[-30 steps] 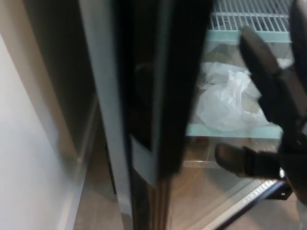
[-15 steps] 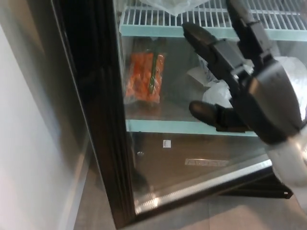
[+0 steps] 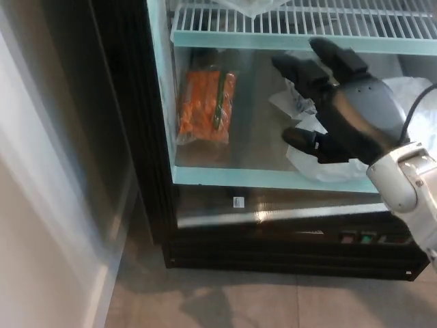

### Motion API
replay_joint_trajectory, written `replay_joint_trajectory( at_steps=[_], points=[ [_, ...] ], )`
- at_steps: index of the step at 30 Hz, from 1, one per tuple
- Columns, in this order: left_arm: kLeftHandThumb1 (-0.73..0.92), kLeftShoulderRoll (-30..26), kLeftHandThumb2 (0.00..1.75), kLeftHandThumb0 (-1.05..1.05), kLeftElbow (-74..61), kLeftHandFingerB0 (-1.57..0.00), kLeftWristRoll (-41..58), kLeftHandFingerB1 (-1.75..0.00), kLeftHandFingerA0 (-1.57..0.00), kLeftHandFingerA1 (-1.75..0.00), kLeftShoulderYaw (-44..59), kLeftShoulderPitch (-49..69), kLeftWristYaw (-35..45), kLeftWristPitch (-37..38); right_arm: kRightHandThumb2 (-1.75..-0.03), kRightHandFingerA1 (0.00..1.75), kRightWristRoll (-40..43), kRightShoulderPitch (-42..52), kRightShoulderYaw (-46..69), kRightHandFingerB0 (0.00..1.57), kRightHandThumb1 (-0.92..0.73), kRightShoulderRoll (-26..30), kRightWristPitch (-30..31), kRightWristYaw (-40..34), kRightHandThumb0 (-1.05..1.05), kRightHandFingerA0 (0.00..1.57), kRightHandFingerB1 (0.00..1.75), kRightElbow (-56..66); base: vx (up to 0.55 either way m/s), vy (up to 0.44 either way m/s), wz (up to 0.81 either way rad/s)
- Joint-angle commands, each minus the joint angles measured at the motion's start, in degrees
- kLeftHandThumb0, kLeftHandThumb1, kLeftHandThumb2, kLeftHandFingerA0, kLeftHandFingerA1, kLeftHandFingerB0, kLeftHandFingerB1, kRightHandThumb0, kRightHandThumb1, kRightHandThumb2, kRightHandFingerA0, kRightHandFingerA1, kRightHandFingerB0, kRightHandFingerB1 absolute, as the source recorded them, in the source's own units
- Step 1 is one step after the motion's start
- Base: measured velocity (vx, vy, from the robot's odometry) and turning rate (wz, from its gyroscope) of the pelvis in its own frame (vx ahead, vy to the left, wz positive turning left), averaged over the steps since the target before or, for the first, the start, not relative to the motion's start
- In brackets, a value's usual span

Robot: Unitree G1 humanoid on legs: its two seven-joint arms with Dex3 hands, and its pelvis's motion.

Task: The robot stands in front of a refrigerator with an opened door and closes the door by swing its right hand at the door

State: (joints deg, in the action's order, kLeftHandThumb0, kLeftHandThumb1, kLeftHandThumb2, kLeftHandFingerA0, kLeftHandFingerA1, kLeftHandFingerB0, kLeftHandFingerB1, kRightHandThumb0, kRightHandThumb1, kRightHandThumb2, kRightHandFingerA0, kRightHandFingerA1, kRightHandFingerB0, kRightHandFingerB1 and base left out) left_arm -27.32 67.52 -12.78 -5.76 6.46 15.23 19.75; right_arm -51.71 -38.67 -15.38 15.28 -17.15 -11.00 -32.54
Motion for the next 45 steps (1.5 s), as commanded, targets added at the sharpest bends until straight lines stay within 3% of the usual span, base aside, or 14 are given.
replay_joint_trajectory(
  at_steps=[1, 5, 6, 11, 25, 26, 33, 34, 37, 41, 42, 43, 44, 45],
  points=[
    [0.81, -2.24, 0.64, -0.53, 1.10, -0.26, -1.64, -0.30, -0.33, -0.33, -1.27, -0.91, 0.25, 0.26, -0.66, 0.22, -2.95, -3.94, -2.95, 0.11, -0.87, 4.08, 9.52, 1.36, -0.67, 0.06, 0.25, -10.88, 0.00, 0.000, 0.00],
    [0.81, -2.44, 0.64, -0.51, 0.51, -0.30, -1.04, -0.31, -0.37, -0.34, -1.16, -0.24, 0.30, 1.05, -0.69, 0.21, -1.51, -3.99, -4.33, 0.12, -0.82, 4.75, 9.10, 0.37, -0.69, 0.07, 0.24, -12.51, 0.00, 0.000, 0.00],
    [0.81, -2.46, 0.64, -0.51, 0.53, -0.29, -1.03, -0.31, -0.36, -0.33, -1.18, -0.25, 0.32, 1.03, -1.02, 0.30, -1.47, -3.91, -4.60, 0.14, -0.70, 4.81, 9.12, 0.17, -0.73, 0.00, 0.35, -12.68, 0.00, 0.000, 0.00],
    [0.81, -2.45, 0.64, -0.52, 1.51, -0.27, -1.09, -0.31, -0.34, -0.33, -1.37, -0.64, 0.28, 0.66, -1.05, 0.25, -1.11, -2.64, -6.19, 0.11, -0.75, 5.28, 10.05, 0.19, -0.77, 0.00, 0.29, -12.13, 0.00, 0.000, 0.00],
    [0.80, -2.64, 0.64, -0.51, 1.44, -0.27, -1.01, -0.30, -0.32, -0.32, -1.82, -0.96, 0.44, 0.23, -1.00, 0.23, 3.31, 7.81, -6.97, 0.11, -0.69, 5.47, 8.55, 0.79, -0.73, 0.00, 0.27, -9.10, 0.00, 0.000, 0.00],
    [0.79, -2.53, 0.64, -0.51, 1.66, -0.27, -0.94, -0.31, -0.34, -0.33, -1.77, -1.00, 0.30, 0.47, -0.67, 0.21, 4.15, 10.85, -6.77, 0.14, -0.82, 5.20, 8.12, 0.13, -0.64, 0.10, 0.25, -9.15, 0.00, 0.000, 0.00],
    [0.79, -2.36, 0.63, -0.50, 2.51, -0.27, -0.72, -0.31, -0.33, -0.33, -1.57, -1.64, 0.10, 0.99, -0.65, 0.26, 7.13, 21.74, -5.84, 0.17, -0.83, 4.09, 6.58, -2.77, -0.64, 0.11, 0.27, -9.41, 0.00, 0.000, 0.00],
    [0.79, -2.51, 0.63, -0.50, 2.67, -0.27, -0.76, -0.31, -0.34, -0.33, -1.57, -1.69, 0.08, 0.91, -1.08, 0.49, 8.68, 26.02, -5.29, 0.00, -0.56, 3.45, 5.62, -3.87, -0.34, 0.01, 0.46, -10.00, 0.00, 0.000, 0.00],
    [0.78, -2.52, 0.63, -0.50, 2.71, -0.27, -0.61, -0.31, -0.34, -0.33, -1.46, -1.46, 0.09, 0.86, -1.09, 0.49, 9.99, 30.92, -4.70, 0.00, -0.57, 3.00, 4.46, -5.98, -0.33, 0.01, 0.46, -11.46, 0.00, 0.000, 0.00],
    [0.79, -2.48, 0.64, -0.50, 2.37, -0.26, -0.76, -0.30, -0.32, -0.33, -1.66, -0.98, 0.07, 0.92, -1.08, 0.49, 12.44, 34.32, -2.76, 0.00, -0.56, 2.28, 4.20, -7.43, -0.34, 0.00, 0.46, -18.54, 0.00, 0.000, 0.00],
    [0.79, -2.38, 0.64, -0.50, 2.40, -0.26, -0.80, -0.30, -0.31, -0.33, -1.70, -0.89, 0.00, 0.84, -0.65, 0.26, 13.48, 34.46, -1.94, 0.16, -0.82, 1.99, 4.87, -6.42, -0.63, 0.12, 0.27, -21.52, 0.00, 0.000, 0.00],
    [0.79, -2.26, 0.64, -0.50, 2.41, -0.26, -0.84, -0.30, -0.31, -0.33, -1.75, -0.76, -0.08, 0.75, -0.65, 0.26, 14.84, 34.55, -0.95, 0.16, -0.82, 1.61, 5.60, -5.27, -0.63, 0.12, 0.27, -25.48, 0.00, 0.000, 0.00],
    [0.79, -2.28, 0.64, -0.49, 2.33, -0.26, -0.81, -0.30, -0.31, -0.33, -1.74, -0.69, -0.07, 0.82, -1.08, 0.49, 15.75, 34.22, -0.12, 0.00, -0.57, 1.18, 7.68, -3.76, -0.33, 0.00, 0.46, -30.23, 0.00, 0.000, 0.00],
    [0.79, -2.30, 0.64, -0.49, 2.30, -0.26, -0.80, -0.30, -0.31, -0.33, -1.73, -0.67, -0.06, 0.84, -1.08, 0.49, 15.91, 34.02, 0.08, 0.00, -0.57, 1.05, 8.12, -3.46, -0.33, 0.00, 0.46, -31.59, 0.00, 0.000, 0.00]
  ],
)
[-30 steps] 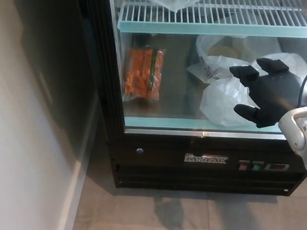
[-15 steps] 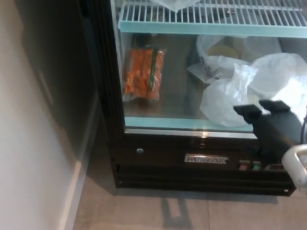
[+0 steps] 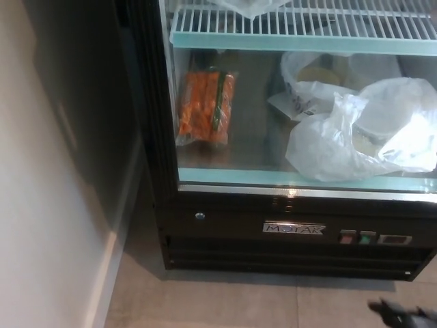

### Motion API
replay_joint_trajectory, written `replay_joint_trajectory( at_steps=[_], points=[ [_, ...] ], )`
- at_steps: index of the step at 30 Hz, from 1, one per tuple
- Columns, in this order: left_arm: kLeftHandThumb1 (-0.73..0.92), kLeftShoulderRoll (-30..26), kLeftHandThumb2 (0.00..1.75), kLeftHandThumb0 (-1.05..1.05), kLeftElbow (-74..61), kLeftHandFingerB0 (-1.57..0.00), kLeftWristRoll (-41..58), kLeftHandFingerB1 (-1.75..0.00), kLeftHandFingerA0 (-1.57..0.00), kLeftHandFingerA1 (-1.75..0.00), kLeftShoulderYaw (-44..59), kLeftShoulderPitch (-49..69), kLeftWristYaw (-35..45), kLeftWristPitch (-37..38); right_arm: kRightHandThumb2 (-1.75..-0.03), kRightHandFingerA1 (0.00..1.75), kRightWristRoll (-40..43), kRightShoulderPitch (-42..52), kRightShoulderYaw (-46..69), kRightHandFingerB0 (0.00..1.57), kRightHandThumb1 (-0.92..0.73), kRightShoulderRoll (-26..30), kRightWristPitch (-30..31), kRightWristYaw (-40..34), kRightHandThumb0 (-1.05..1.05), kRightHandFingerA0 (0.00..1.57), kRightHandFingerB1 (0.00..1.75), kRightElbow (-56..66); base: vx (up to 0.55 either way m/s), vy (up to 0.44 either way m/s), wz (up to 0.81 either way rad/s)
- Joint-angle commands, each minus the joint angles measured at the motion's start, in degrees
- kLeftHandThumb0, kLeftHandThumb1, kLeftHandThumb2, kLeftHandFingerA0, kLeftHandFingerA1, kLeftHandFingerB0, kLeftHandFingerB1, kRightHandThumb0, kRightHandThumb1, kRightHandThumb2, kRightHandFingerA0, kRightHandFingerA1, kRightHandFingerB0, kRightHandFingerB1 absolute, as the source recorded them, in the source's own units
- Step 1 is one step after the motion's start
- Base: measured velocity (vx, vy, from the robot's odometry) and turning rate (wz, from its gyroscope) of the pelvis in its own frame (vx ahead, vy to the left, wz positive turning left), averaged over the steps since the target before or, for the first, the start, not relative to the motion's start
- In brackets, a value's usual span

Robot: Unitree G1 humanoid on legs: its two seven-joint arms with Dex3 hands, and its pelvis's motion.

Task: The robot stands in front of a refrigerator with an opened door and closes the door by swing its right hand at the door

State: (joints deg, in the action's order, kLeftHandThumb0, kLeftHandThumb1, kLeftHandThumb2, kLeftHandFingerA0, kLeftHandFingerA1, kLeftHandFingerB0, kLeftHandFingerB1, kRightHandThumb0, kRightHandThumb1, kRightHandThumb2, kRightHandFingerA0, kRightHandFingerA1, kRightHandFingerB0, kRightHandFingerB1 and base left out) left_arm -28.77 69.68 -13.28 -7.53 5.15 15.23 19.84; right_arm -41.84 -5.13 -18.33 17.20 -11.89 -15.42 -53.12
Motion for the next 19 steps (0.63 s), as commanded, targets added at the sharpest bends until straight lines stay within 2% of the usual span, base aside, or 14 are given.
replay_joint_trajectory(
  at_steps=[1, 4, 5, 7, 11, 12, 13, 14, 17, 18, 19],
  points=[
    [0.79, -0.90, 0.64, -0.49, 0.15, -0.26, -0.36, -0.30, -0.31, -0.33, -0.01, 0.69, -0.09, 0.83, -1.08, 0.49, 6.13, 0.29, 3.19, 0.00, -0.57, -1.02, 3.53, 1.33, -0.32, 0.00, 0.46, -12.55, 0.00, 0.000, 0.00],
    [0.79, -0.97, 0.64, -0.49, 0.18, -0.26, -0.46, -0.30, -0.32, -0.33, -0.09, 0.77, -0.15, 0.92, -1.06, 0.51, 6.21, -0.57, 3.26, 0.08, -0.56, -1.33, 3.56, 1.22, -0.28, 0.08, 0.48, -15.49, 0.00, 0.000, 0.00],
    [0.79, -1.01, 0.64, -0.48, -0.05, -0.25, -0.44, -0.30, -0.31, -0.33, -0.11, 0.77, -0.04, 1.01, -0.64, 0.29, 5.50, -0.24, 2.73, 0.24, -0.78, -1.30, 5.85, 0.98, -0.56, 0.19, 0.29, -17.33, 0.00, 0.000, 0.00],
    [0.79, -1.00, 0.64, -0.48, -0.39, -0.26, -0.33, -0.30, -0.32, -0.33, -0.05, 0.88, 0.11, 1.08, -0.65, 0.28, 4.07, 0.14, 1.33, 0.21, -0.81, -1.25, 9.95, 0.71, -0.57, 0.16, 0.28, -20.58, 0.00, 0.000, 0.00],
    [0.79, -0.89, 0.64, -0.48, -0.43, -0.26, -0.17, -0.30, -0.32, -0.33, 0.07, 1.09, 0.09, 0.97, -0.65, 0.28, 4.03, -0.41, -0.17, 0.21, -0.81, -1.31, 11.04, 0.57, -0.57, 0.16, 0.28, -22.02, 0.00, 0.000, 0.00],
    [0.78, -0.69, 0.63, -0.49, -0.18, -0.26, -0.40, -0.31, -0.34, -0.34, -0.11, 1.17, -0.25, 1.23, -0.64, 0.32, 3.75, 0.29, -0.64, 0.25, -0.78, -0.95, 14.56, 1.07, -0.55, 0.31, 0.29, -23.64, 0.00, 0.000, 0.00],
    [0.78, -0.63, 0.63, -0.49, -0.12, -0.26, -0.46, -0.31, -0.34, -0.34, -0.16, 1.19, -0.34, 1.30, -0.64, 0.32, 3.71, 0.48, -0.81, 0.25, -0.78, -0.84, 15.58, 1.20, -0.55, 0.31, 0.29, -24.11, 0.00, 0.000, 0.00],
    [0.78, -0.66, 0.63, -0.49, -0.24, -0.26, -0.42, -0.30, -0.34, -0.33, -0.14, 1.38, -0.30, 1.47, -0.64, 0.32, 4.34, 0.70, -0.55, 0.31, -0.78, -0.83, 16.53, 1.88, -0.59, 0.31, 0.30, -24.55, 0.00, 0.000, 0.00],
    [0.78, -0.77, 0.63, -0.49, -0.49, -0.26, -0.31, -0.30, -0.34, -0.33, -0.08, 1.67, -0.16, 1.67, -0.64, 0.32, 5.47, 0.84, -0.19, 0.31, -0.78, -0.91, 17.33, 2.79, -0.59, 0.31, 0.30, -24.89, 0.00, 0.000, 0.00],
    [0.78, -0.72, 0.63, -0.49, -0.44, -0.28, -0.40, -0.31, -0.35, -0.34, -0.11, 1.46, -0.37, 1.52, -0.64, 0.34, 5.77, 0.24, -0.27, 0.48, -0.78, -1.01, 18.24, 5.88, -0.55, 0.37, 0.36, -25.21, 0.00, 0.000, 0.00],
    [0.78, -0.69, 0.63, -0.49, -0.40, -0.28, -0.47, -0.31, -0.35, -0.34, -0.14, 1.29, -0.53, 1.42, -0.64, 0.34, 5.97, -0.20, -0.30, 0.48, -0.78, -1.08, 18.89, 8.20, -0.55, 0.37, 0.36, -25.45, 0.00, 0.000, 0.00]
  ],
)
